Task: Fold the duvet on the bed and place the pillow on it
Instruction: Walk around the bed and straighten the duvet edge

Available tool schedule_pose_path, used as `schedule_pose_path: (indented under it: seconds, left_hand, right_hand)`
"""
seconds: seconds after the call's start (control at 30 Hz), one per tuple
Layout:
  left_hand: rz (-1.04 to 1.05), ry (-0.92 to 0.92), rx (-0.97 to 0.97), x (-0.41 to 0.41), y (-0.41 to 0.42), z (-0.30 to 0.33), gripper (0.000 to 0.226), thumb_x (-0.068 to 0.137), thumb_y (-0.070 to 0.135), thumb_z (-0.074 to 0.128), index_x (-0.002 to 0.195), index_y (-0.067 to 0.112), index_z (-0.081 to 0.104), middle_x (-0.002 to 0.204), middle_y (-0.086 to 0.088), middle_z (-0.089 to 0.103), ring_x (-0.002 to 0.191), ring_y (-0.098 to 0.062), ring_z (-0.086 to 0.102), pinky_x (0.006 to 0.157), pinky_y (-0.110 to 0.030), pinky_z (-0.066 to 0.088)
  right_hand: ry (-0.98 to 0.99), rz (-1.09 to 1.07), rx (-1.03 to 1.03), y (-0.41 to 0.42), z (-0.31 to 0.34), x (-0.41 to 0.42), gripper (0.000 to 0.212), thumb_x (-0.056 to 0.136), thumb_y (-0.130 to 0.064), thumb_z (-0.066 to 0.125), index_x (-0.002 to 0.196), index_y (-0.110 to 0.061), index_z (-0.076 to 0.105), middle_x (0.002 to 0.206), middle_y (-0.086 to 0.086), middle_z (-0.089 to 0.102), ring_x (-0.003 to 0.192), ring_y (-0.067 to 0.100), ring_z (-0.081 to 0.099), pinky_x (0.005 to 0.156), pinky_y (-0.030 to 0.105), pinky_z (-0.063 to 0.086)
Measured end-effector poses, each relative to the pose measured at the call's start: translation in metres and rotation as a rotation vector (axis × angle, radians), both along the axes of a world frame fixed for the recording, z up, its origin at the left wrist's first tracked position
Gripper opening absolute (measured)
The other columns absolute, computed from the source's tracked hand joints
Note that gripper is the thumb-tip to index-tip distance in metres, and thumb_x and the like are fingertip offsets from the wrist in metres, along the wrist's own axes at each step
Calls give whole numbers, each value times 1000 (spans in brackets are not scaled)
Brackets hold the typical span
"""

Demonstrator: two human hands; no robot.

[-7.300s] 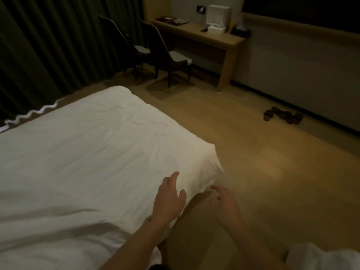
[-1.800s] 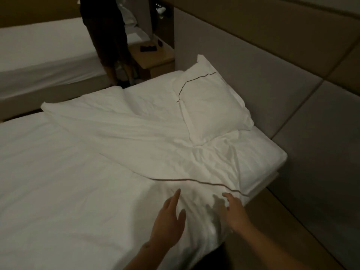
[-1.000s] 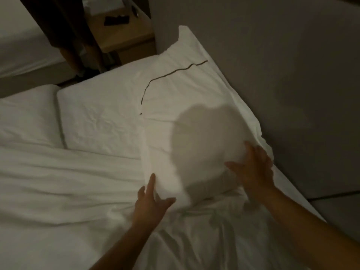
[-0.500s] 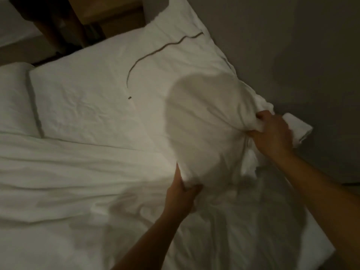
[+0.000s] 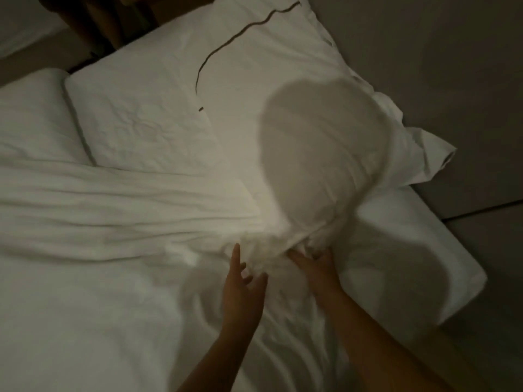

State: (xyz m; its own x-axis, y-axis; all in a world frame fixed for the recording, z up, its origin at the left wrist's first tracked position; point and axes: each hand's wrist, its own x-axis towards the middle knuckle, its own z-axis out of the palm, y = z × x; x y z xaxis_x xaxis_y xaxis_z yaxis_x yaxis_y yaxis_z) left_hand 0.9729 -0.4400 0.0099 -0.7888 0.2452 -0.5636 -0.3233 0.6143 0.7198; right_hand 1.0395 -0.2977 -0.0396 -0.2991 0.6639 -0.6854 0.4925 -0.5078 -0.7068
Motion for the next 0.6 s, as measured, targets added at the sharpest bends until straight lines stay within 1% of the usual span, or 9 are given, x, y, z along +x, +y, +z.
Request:
schedule_pose_path:
  seconds: [0.1, 0.2, 0.27, 0.3, 0.37, 0.4, 0.43, 0.5, 0.6]
  left_hand:
    - [-6, 11, 11, -2, -17, 24, 80, 87, 23, 75, 150, 42, 30, 130, 3, 56, 117, -20, 61, 98, -42, 54]
    - [7, 35, 7, -5, -39, 63, 81, 84, 36, 76, 151, 39, 30, 136, -1, 55, 119, -19, 59, 97, -36, 53]
    - [-9, 44, -10, -1, -60, 92, 88, 80, 46, 77, 152, 38, 27, 137, -2, 55, 123, -21, 57, 100, -36, 51]
    - [-27, 51, -18, 4, -73, 109, 92, 78, 49, 78, 153, 36, 26, 138, -1, 55, 125, -20, 55, 101, -33, 49]
    - [-53, 80, -26, 19, -108, 135, 98, 76, 48, 80, 154, 31, 23, 132, 12, 56, 125, -16, 55, 91, -15, 45]
    - [-41, 94, -23, 28, -129, 148, 101, 76, 43, 82, 155, 30, 21, 126, 19, 54, 122, -12, 55, 83, -6, 40]
    - [-23, 107, -15, 38, -152, 160, 105, 75, 40, 84, 155, 31, 17, 127, 23, 51, 120, -9, 53, 79, -3, 37]
    - [10, 111, -2, 55, -202, 181, 115, 74, 35, 85, 158, 34, 6, 134, 19, 44, 124, -9, 48, 84, -10, 38]
    - [63, 87, -17, 80, -285, 203, 110, 80, 17, 77, 156, 39, 2, 126, 13, 43, 107, -9, 51, 78, -19, 43]
  right_hand:
    - [3, 133, -33, -32, 26, -9, 37, 78, -23, 79, 113, -13, 68, 100, 1, 71, 91, 18, 68, 70, 24, 50]
    - [59, 318, -12, -82, 67, 3, 10, 79, -20, 78, 81, -17, 68, 77, -7, 69, 72, 13, 66, 58, 23, 49]
    - [93, 450, 106, -128, 98, 18, 35, 77, -22, 81, 59, -19, 51, 54, -15, 54, 53, 1, 50, 51, 14, 38]
    - [99, 517, 193, -153, 113, 27, 45, 76, -22, 82, 55, -23, 42, 47, -16, 48, 49, 1, 46, 50, 13, 35]
    - [115, 656, 353, -203, 135, 48, 49, 78, -23, 80, 57, -30, 37, 48, -16, 46, 52, 0, 49, 53, 12, 34]
    - [96, 722, 396, -226, 144, 58, 42, 79, -26, 78, 60, -31, 41, 54, -16, 49, 57, 0, 52, 57, 12, 38]
    - [66, 774, 409, -249, 159, 65, 33, 81, -30, 74, 63, -30, 46, 61, -15, 54, 63, 1, 56, 63, 14, 43]
    - [75, 847, 459, -294, 182, 79, 26, 83, -35, 67, 65, -34, 48, 70, -15, 59, 72, 5, 62, 69, 19, 47]
    - [152, 1072, 571, -358, 220, 105, 11, 85, -33, 58, 74, -32, 57, 77, -9, 62, 74, 8, 59, 69, 22, 44]
